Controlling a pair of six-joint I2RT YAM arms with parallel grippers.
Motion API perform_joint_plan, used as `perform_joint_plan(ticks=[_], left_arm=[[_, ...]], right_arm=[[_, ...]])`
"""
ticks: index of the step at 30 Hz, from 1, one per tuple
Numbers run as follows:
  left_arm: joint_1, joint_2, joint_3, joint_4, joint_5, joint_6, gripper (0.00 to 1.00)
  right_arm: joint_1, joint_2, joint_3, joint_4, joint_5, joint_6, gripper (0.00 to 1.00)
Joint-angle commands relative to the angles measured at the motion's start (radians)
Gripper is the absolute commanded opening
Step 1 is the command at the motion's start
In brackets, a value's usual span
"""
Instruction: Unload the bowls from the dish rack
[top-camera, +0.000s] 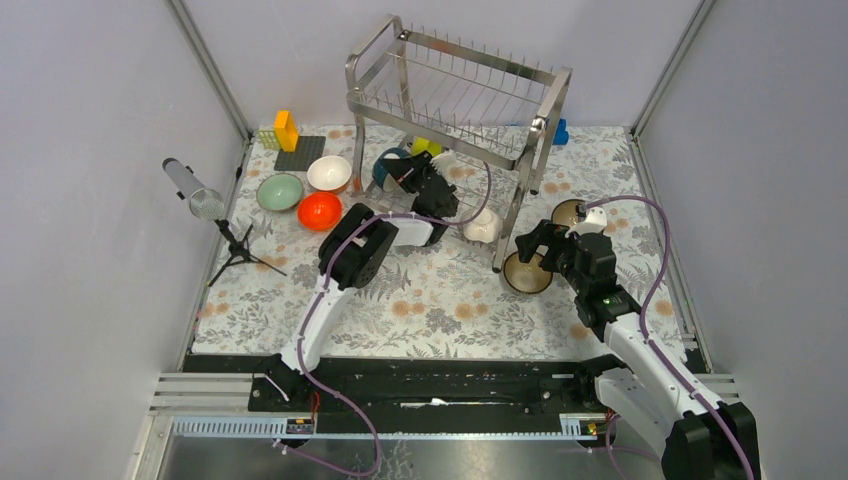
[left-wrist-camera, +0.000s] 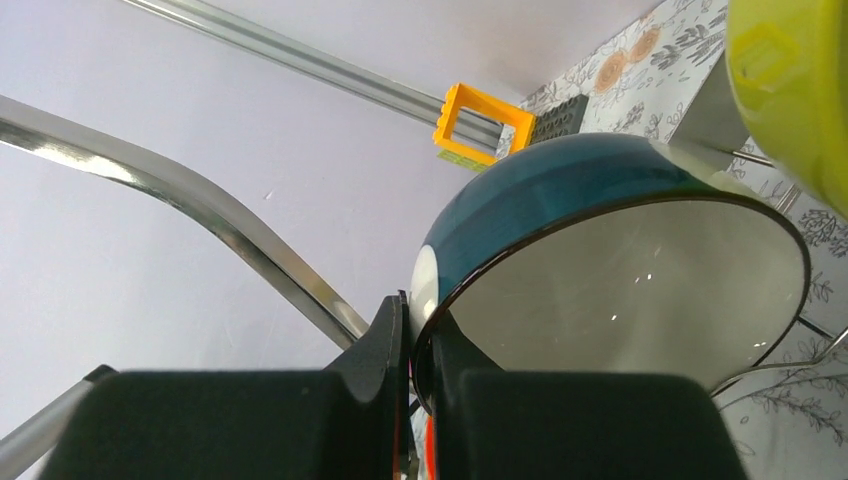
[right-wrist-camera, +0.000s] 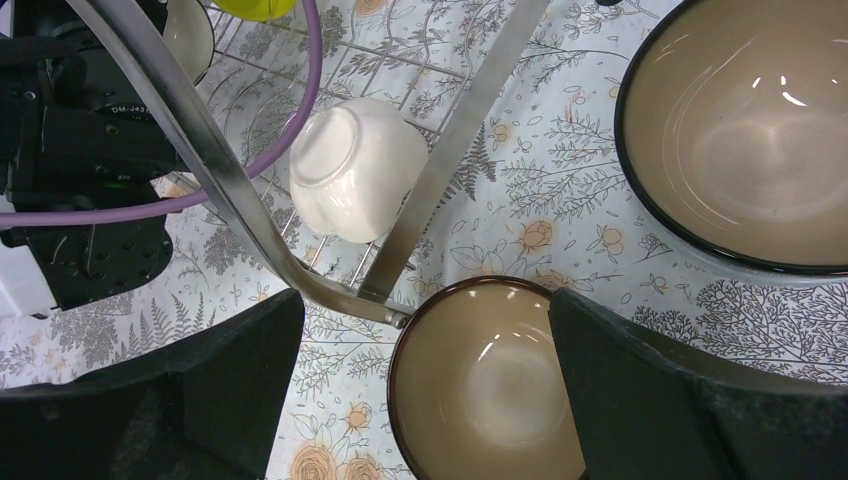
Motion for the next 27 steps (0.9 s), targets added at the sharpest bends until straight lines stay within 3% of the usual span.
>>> perform_joint_plan(ticks=[1,8,16,20,22,24,27], left_arm=[[-0.038,-0.092,0.069,0.315,0.037,0.111,0.00],[-0.047,-0.160,0.030,0.330,0.032,0.034,0.00],[-0.066,-0.305,-0.114,0.054,-0.049,-0.307,0.00],[-0.079,-0.436,-0.215,-0.275,-0.051,-0.691,0.00],[-0.081,-0.507,-0.236,-0.637,-0.014,-0.971,0.00],[-0.079,-0.573,-0.226,-0.962,0.085,-1.278,0.00],[-0.075,-0.634,-0.215,-1.228,0.262,-1.547,0.00]], right_arm=[[0.002,-0.015,0.000,0.042,-0.011,-0.006,0.99],[0.002,-0.018,0.000,0.041,-0.013,-0.006,0.99],[0.002,-0.026,0.001,0.036,-0.013,-0.008,0.99],[0.002,-0.025,0.002,0.038,-0.042,-0.018,0.99],[0.002,-0.013,0.009,0.047,-0.080,-0.027,0.99],[0.002,0.005,0.026,0.047,-0.103,-0.034,0.99],[0.002,0.041,0.065,0.035,-0.142,-0.041,0.94]])
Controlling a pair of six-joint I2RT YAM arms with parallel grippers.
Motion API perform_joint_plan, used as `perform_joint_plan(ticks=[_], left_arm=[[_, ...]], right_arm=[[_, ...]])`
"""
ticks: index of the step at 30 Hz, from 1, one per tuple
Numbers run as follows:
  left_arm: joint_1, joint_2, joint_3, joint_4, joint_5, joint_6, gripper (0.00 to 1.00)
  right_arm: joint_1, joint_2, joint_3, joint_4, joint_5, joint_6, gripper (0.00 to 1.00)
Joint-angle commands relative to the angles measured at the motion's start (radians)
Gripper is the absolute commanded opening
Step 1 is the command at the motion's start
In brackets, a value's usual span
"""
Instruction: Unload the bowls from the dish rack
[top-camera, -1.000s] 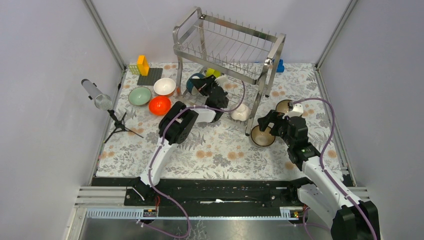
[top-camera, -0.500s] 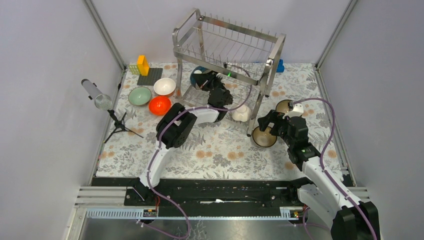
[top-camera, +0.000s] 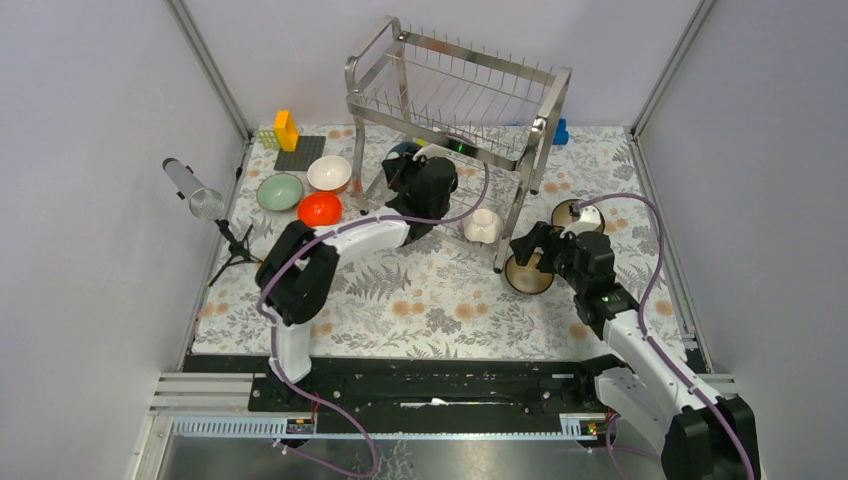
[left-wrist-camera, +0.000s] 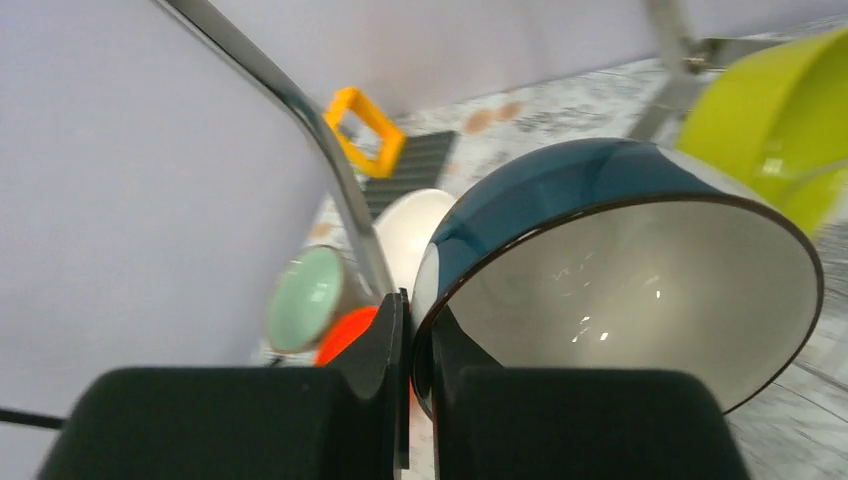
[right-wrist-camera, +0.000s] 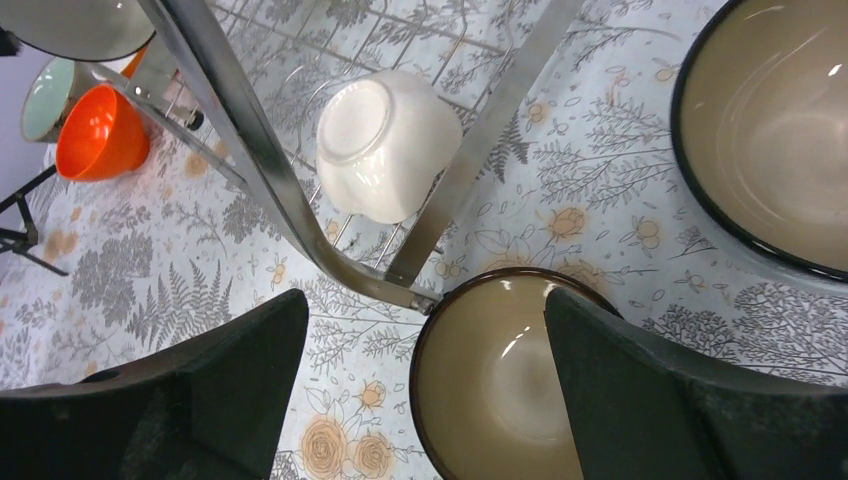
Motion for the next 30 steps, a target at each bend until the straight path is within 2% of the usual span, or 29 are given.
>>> perform_joint_plan(ticks=[1,5,15,19,23,30], left_arm=[[-0.001,-0.160,0.032,-0.531,0.254,-0.611,0.00],[0.000,-0.201,0.012,-0.673,0.369,-0.749,0.00],[0.010,-0.372,-0.165,-0.769,0.517,-0.891,0.00],[0.037,-0.442,-0.259,-0.740,0.617,-0.979,0.00],[0.073,-0.498,-0.353,-0.697,0.700,-1.074,0.00],[0.137,-0.614,-0.520,-0.630,0.774,-1.218,0.00]], right_arm=[[0.002,0.050,0.077,0.026,-0.087,-0.030,0.93],[0.001,0.115,0.133,0.000,-0.147,-0.034,0.81],[0.002,0.245,0.191,-0.006,-0.212,-0.027,0.59],[0.001,0.274,0.205,0.015,-0.218,0.003,0.51],[0.002,0.288,0.215,0.048,-0.220,0.049,0.39],[0.002,0.330,0.210,0.151,-0.196,0.138,0.30]])
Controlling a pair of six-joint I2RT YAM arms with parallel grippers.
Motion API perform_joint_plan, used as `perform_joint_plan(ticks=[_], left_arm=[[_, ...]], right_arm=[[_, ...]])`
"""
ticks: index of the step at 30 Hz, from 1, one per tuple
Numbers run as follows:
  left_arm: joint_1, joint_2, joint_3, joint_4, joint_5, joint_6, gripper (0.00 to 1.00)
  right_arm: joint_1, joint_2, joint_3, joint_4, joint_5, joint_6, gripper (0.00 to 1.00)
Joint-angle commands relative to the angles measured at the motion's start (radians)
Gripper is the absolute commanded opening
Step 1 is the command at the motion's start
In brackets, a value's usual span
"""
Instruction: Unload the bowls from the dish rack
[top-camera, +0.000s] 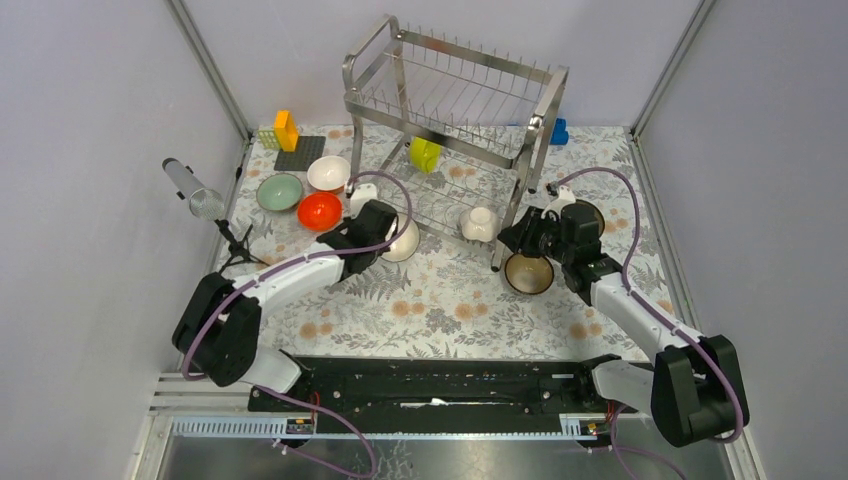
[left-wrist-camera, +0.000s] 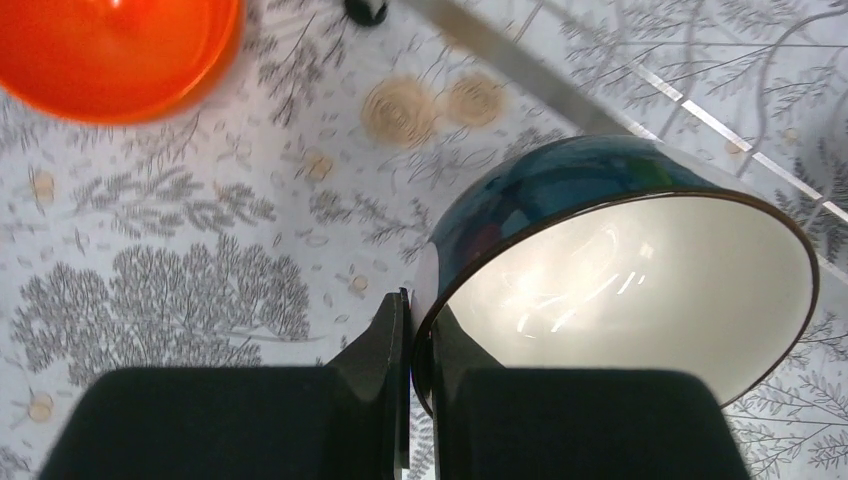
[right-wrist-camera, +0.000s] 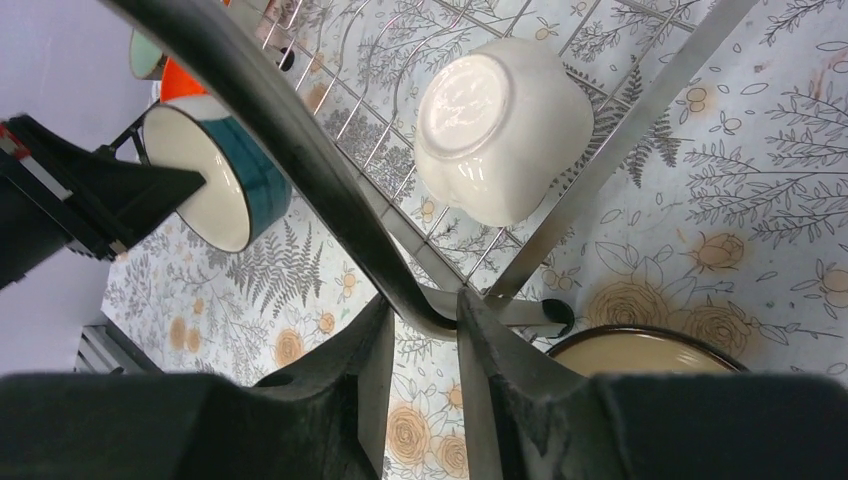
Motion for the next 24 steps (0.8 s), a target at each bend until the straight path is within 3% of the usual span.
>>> perform_joint_plan(ticks=[1,9,17,20,24], left_arm=[[0.037,-0.109,-0.072,0.124,0.062,-0.160,0.00],[0.120,-0.098,-0.127,0.136,0.139,-0.264,0.00],[0.145,-0.071,-0.114,0.105,0.126,-0.342,0.00],[0.161,-0.050,-0.102,0.079,0.128,-0.369,0.00],[0.192,-0.022,-0.077,0.042,0.144,-0.412,0.00]], right_arm=[[0.000,0.045,0.033,0.159,0.058,0.093,0.28],[0.001,0.102,0.012,0.315,0.174,0.191,0.27],[0.000,0.299,0.156,0.355,0.204,0.182,0.27],[0.000,0.358,0.212,0.344,0.172,0.177,0.38],[-0.001,0.344,0.234,0.313,0.139,0.164,0.66]])
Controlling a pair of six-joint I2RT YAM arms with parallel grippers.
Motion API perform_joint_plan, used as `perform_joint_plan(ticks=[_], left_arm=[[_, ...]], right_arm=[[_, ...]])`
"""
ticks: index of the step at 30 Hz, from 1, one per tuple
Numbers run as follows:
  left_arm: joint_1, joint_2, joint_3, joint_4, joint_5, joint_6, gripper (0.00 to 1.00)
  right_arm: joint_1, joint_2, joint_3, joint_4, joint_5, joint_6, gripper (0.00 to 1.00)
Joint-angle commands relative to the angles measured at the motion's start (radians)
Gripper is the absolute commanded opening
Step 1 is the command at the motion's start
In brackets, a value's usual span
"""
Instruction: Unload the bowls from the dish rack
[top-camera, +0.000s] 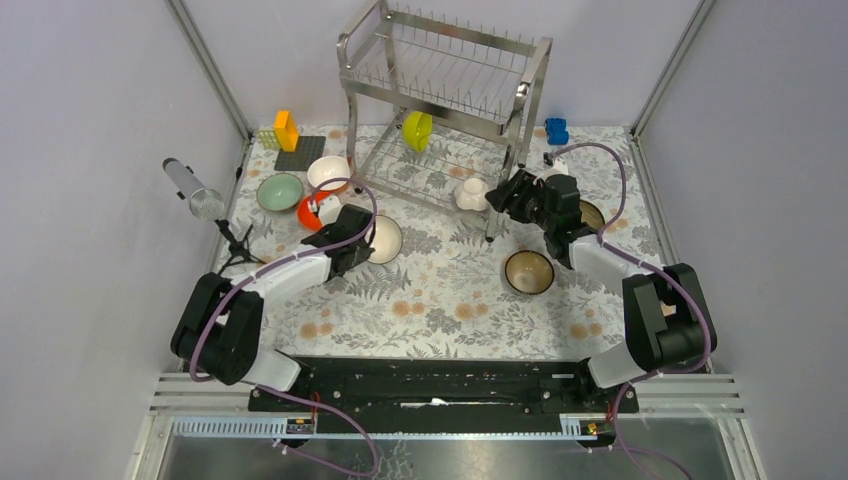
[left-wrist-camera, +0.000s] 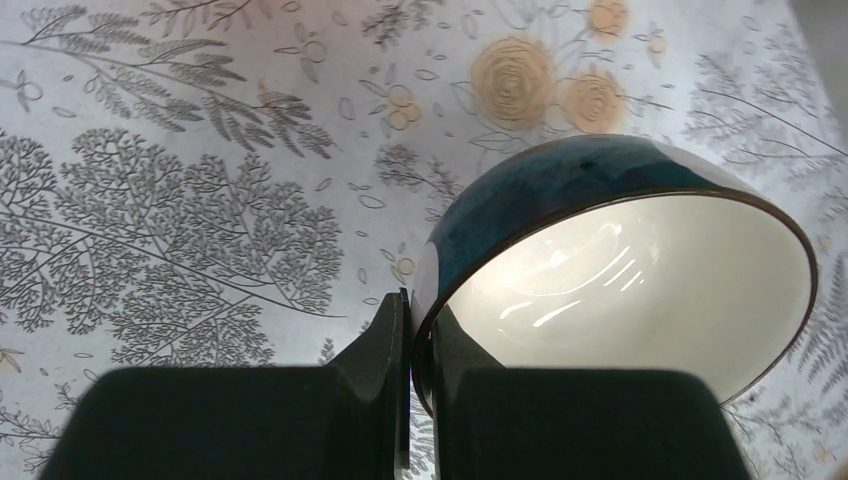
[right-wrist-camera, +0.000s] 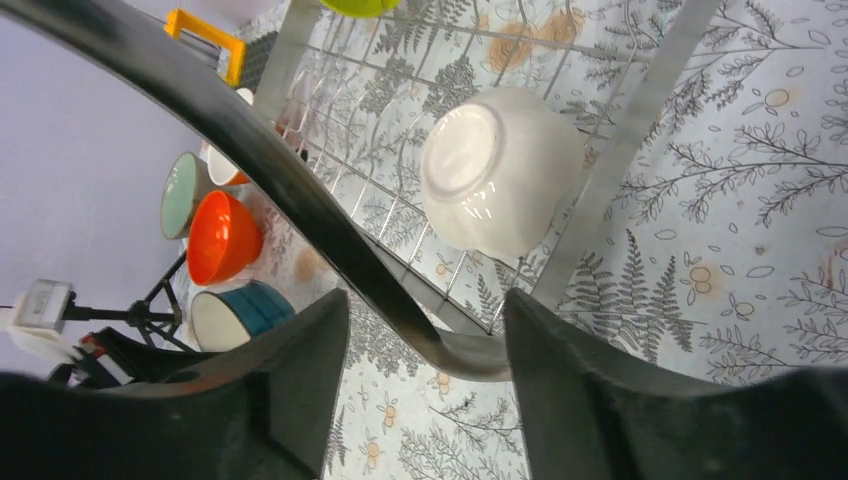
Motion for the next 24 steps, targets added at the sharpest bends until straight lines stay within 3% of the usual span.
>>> perform_joint_plan(ticks=[1,4,8,16,24], left_arm=[[0.034,0.012,0.063,0.021,0.010,-0.085,0.00],[0.049,0.021,0.088,-0.015,0.002,-0.107,0.00],[0.049,0.030,0.111,-0.056,-0.010,-0.115,0.00],[0.049,0.045,0.134,-0.103,0.084,-0.131,0.00],[0.096,0.047,0.171,-0.204,0.036,-0.207,0.03]], right_arm=[[-0.003,-0.035,0.036,0.034,0.024,-0.003,0.72],[-0.003,-0.117,0.006,-0.010,0.042,-0.038,0.88],[-0.003,-0.253,-0.018,-0.106,0.073,-0.098,0.95],[-0.003,-0.477,-0.073,-0.287,0.136,-0.192,0.94],[-0.003,-0.588,-0.108,-0.421,0.146,-0.232,0.94]])
